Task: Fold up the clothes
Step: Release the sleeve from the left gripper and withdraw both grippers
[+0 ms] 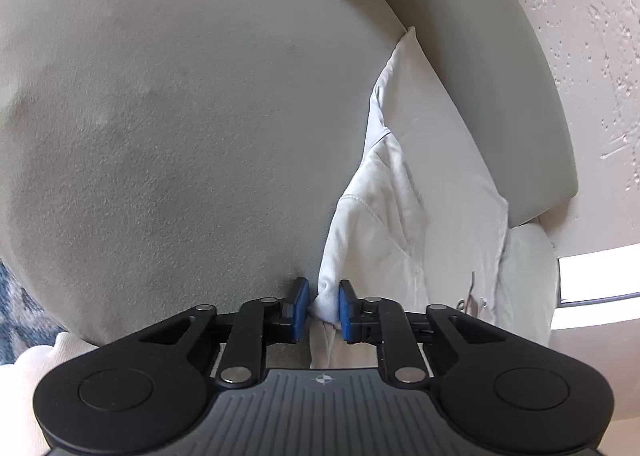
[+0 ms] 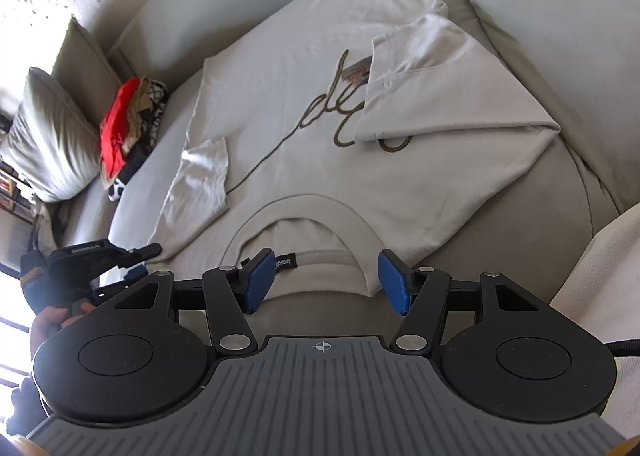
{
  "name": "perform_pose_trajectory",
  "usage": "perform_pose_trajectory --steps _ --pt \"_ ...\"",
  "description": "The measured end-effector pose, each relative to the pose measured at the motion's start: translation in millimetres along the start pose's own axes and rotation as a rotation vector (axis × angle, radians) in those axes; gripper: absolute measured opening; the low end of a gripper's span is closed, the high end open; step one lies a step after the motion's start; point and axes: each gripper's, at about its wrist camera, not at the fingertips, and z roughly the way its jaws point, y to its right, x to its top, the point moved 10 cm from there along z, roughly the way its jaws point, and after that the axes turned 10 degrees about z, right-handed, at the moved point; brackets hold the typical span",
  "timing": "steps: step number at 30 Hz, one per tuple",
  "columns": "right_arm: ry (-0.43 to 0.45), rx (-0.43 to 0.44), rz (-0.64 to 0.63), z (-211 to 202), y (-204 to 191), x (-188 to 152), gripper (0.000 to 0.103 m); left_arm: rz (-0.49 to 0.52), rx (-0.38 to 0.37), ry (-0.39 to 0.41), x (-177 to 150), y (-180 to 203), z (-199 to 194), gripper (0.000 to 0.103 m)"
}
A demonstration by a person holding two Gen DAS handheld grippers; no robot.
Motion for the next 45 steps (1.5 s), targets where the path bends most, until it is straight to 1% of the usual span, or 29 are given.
perform_pose_trajectory --steps 4,7,10,12,14,16,17,18,20,21,23,24,25,28,29,30,31,32,34,36,38,39,41,42,43,45 --pt "-0.002 0.004 0.003 0.1 -0.2 -0.6 0.063 0.077 0.075 0.004 -0.9 4.2 -2.8 0.005" --pt "0.003 0.001 0.005 -0.5 0.9 0.5 0.063 0.120 0.146 0.012 -0.8 5.6 -9.3 0.005" --pt "0.009 0.002 0.007 -2.4 2.7 2.6 0.063 0.158 0.194 0.007 -0.6 8.2 -7.1 0.006" --pt "0.018 0.001 0.004 -5.8 3.8 4.4 0.063 0.185 0.223 0.011 0.0 11.3 -5.3 0.008" --pt "0.039 0.000 0.008 -12.4 6.4 8.0 0.063 0.226 0.257 0.014 -2.0 14.6 -7.3 0.020" --pt "0.072 0.000 0.020 -21.4 10.7 13.5 0.063 0.272 0.306 0.027 -7.3 17.6 -16.2 0.021" --pt "0.089 -0.005 0.028 -25.1 14.4 16.6 0.063 0.307 0.352 0.039 -10.7 18.6 -22.5 0.028" --pt "0.107 -0.010 0.037 -28.6 18.5 19.8 0.063 0.342 0.399 0.052 -14.1 19.9 -29.1 0.030" --pt "0.128 -0.036 0.048 -30.2 26.6 25.3 0.063 0.439 0.492 0.096 -22.6 26.5 -41.4 0.030" --pt "0.136 -0.053 0.048 -29.9 30.2 27.9 0.063 0.484 0.506 0.108 -28.8 33.5 -44.3 0.030" --pt "0.152 -0.088 0.035 -28.5 34.5 32.6 0.054 0.544 0.476 0.128 -40.9 51.2 -44.2 0.032" --pt "0.160 -0.107 0.009 -26.8 33.6 34.7 0.042 0.574 0.453 0.130 -47.7 60.9 -41.6 0.032" --pt "0.168 -0.133 -0.027 -24.2 31.8 36.2 0.037 0.608 0.437 0.129 -54.0 69.9 -38.0 0.032" --pt "0.200 -0.212 -0.143 -15.7 25.5 39.0 0.037 0.743 0.410 0.104 -75.4 93.1 -16.3 0.033" --pt "0.210 -0.236 -0.176 -12.5 24.3 39.3 0.037 0.777 0.411 0.086 -81.9 95.9 -7.8 0.033" --pt "0.207 -0.259 -0.211 -7.1 24.1 37.9 0.041 0.811 0.413 0.069 -88.4 98.8 0.8 0.034" --pt "0.194 -0.278 -0.234 -1.7 25.7 35.9 0.042 0.845 0.415 0.052 -94.9 101.4 9.2 0.034" --pt "0.186 -0.286 -0.245 -0.3 27.5 32.8 0.042 0.867 0.435 0.039 -100.8 100.8 15.6 0.033" --pt "0.171 -0.298 -0.264 0.3 31.0 26.0 0.042 0.893 0.452 0.057 -111.7 107.7 14.7 0.033" --pt "0.147 -0.307 -0.276 -1.5 33.8 17.8 0.044 0.900 0.458 0.053 -117.9 104.6 10.9 0.032" --pt "0.100 -0.323 -0.266 -6.7 36.2 8.0 0.044 0.899 0.467 0.032 -123.4 97.1 5.4 0.032" --pt "0.076 -0.332 -0.260 -9.3 37.4 3.1 0.044 0.893 0.475 -0.002 -126.8 92.4 3.3 0.032" --pt "0.044 -0.318 -0.216 -14.8 40.0 -1.9 0.042 0.854 0.476 -0.095 -138.2 81.6 4.5 0.032" --pt "0.059 -0.311 -0.213 -18.5 38.4 -0.8 0.042 0.843 0.472 -0.105 -142.3 78.6 1.3 0.032" --pt "0.081 -0.304 -0.216 -22.4 36.0 1.1 0.043 0.846 0.474 -0.095 -144.6 78.3 -3.2 0.032" --pt "0.126 -0.283 -0.229 -29.3 28.3 4.9 0.043 0.849 0.457 -0.047 -142.8 85.4 -12.9 0.033"
